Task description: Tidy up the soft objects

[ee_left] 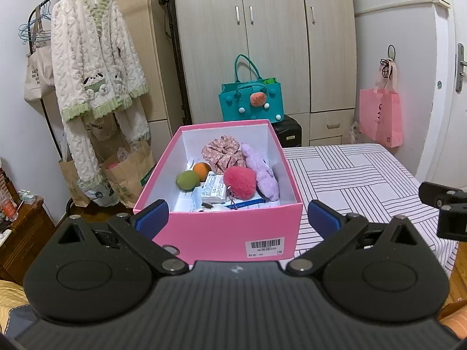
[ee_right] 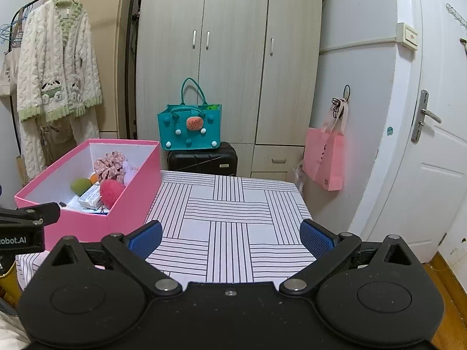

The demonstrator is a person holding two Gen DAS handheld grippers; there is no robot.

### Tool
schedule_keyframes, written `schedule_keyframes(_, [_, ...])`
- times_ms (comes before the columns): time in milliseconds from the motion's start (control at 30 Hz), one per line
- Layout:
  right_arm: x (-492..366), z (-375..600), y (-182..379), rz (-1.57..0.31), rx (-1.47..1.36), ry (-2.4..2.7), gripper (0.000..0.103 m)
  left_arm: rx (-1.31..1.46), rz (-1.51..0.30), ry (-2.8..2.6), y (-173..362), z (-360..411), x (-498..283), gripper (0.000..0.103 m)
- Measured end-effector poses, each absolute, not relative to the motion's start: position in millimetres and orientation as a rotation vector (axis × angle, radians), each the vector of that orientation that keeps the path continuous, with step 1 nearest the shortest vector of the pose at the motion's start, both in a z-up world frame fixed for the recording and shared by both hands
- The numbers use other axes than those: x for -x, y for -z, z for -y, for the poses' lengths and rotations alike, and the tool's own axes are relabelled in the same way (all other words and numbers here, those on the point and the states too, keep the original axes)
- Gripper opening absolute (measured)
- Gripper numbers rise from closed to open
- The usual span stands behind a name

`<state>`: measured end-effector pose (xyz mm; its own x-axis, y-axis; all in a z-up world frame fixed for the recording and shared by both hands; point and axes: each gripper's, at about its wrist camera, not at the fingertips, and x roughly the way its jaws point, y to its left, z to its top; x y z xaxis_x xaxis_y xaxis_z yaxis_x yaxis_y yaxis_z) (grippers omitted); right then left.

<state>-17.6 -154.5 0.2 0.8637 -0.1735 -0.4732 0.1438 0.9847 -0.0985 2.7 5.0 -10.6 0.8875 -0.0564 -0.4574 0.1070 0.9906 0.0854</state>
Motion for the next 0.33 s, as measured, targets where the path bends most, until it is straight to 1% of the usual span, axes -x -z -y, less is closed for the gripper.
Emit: schedule_keyframes(333, [18.1, 154.2, 3.2, -0.507, 0.058, 0.171, 0.102, -0.107, -0.480, 0.084, 11.5, -5.1, -3.2, 0.103])
